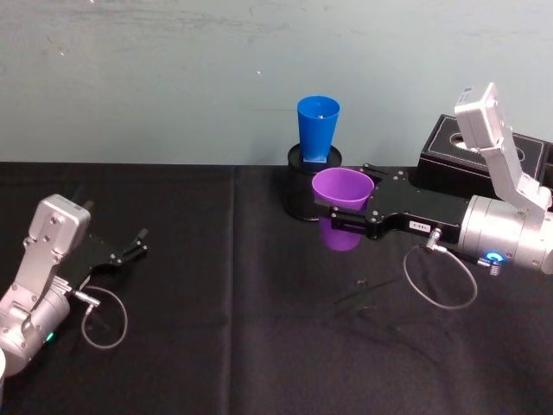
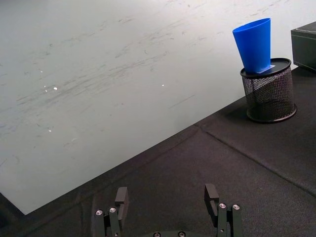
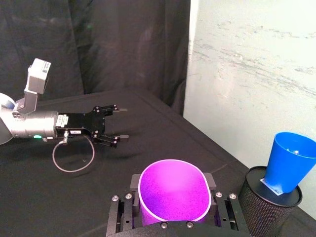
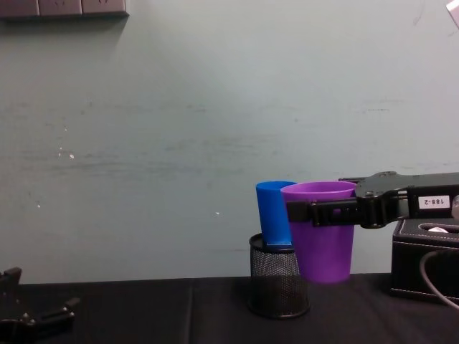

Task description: Pick up one cup with a gripper and tap it against the other cup.

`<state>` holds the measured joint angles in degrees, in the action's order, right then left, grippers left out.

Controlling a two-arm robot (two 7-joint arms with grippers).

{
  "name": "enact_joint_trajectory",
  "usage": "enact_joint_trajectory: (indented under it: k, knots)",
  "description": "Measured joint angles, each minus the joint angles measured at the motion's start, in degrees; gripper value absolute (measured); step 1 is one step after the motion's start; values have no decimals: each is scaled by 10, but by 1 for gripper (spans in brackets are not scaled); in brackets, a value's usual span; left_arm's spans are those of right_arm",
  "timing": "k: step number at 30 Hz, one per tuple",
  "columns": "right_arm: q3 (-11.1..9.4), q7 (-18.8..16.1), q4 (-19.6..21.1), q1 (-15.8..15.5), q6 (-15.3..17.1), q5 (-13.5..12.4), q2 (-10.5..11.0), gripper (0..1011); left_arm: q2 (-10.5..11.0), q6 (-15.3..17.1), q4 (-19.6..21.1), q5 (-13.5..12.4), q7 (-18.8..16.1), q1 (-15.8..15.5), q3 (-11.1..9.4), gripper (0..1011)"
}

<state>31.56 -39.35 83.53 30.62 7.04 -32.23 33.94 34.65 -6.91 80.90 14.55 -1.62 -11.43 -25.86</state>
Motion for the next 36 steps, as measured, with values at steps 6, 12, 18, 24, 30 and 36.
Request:
enact_joint_trajectory:
  k: [6, 12, 18, 24, 30, 36]
  knots:
    - [0, 0, 0, 0, 0, 0, 0, 746, 0, 0, 0, 0, 0, 0, 0, 1011]
    - [-1, 0, 0, -1, 0, 0, 0, 746, 0, 0, 0, 0, 0, 0, 0, 1011]
    - [-1, 0, 0, -1, 0, 0, 0, 746, 0, 0, 0, 0, 0, 0, 0, 1011]
    - [-1, 0, 0, -1, 0, 0, 0, 746, 0, 0, 0, 0, 0, 0, 0, 1011]
    - [-1, 0, 0, -1, 0, 0, 0, 746, 0, 0, 0, 0, 0, 0, 0, 1011]
    - [-1, 0, 0, -1, 0, 0, 0, 746, 0, 0, 0, 0, 0, 0, 0, 1012]
